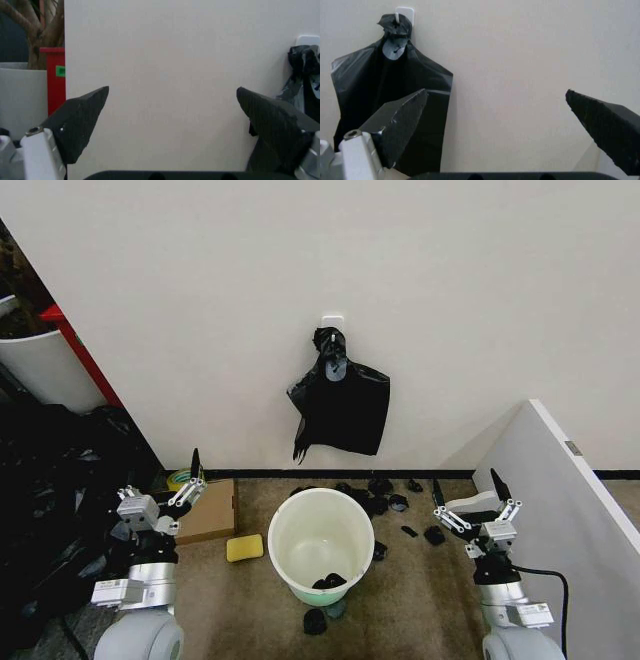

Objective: Place the garbage bag over the trash bin.

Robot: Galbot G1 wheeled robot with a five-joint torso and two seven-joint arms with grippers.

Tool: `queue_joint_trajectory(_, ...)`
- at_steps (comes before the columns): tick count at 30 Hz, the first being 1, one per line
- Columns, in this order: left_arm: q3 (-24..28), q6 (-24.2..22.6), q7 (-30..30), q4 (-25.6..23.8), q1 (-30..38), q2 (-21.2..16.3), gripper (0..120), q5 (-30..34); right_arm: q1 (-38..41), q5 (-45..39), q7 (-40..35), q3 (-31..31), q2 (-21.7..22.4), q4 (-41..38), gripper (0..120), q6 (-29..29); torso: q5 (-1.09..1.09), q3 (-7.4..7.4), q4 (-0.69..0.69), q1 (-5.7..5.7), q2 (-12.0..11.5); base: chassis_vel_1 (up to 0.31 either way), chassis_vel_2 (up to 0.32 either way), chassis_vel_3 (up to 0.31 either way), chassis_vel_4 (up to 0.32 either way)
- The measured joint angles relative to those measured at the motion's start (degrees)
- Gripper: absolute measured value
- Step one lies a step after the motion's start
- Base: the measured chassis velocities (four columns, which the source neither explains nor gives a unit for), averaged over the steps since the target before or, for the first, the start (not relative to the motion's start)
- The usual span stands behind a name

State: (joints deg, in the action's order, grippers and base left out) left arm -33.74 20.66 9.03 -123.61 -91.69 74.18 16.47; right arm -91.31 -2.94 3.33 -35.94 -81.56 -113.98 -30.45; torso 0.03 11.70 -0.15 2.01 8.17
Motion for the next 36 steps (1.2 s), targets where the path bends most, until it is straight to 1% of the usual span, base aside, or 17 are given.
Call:
queue_joint_trajectory(22,-0.03,1.68,-0.12,0.63,0.4,-0.82,100,-1.02,0.88,-0.14,-0.42,0.28,-1.19,-0.16,100,1.11,0.0,0.0,0.0,0.0,0.0,0.0,0.0,0.0,0.0)
queue_joint_trajectory(31,0.47,1.76,-0.24,0.32,0.34,-0.31,100,-1.58,1.29,-0.09,-0.37,0.46,-1.1,-0.64,100,1.68,0.0,0.0,0.0,0.0,0.0,0.0,0.0,0.0,0.0)
queue_joint_trajectory(34,0.59,1.64,-0.26,-0.17,-0.02,0.24,100,-2.86,1.46,0.38,-1.21,0.68,-0.76,-0.79,100,2.13,0.01,0.0,0.0,0.0,0.0,0.0,0.0,0.0,0.0)
queue_joint_trajectory(36,0.4,1.69,-0.26,-0.33,-0.37,0.69,100,-4.82,1.5,1.1,-2.45,0.95,-0.18,-1.09,100,2.89,-0.01,0.0,0.0,0.0,0.0,0.0,0.0,0.0,0.0)
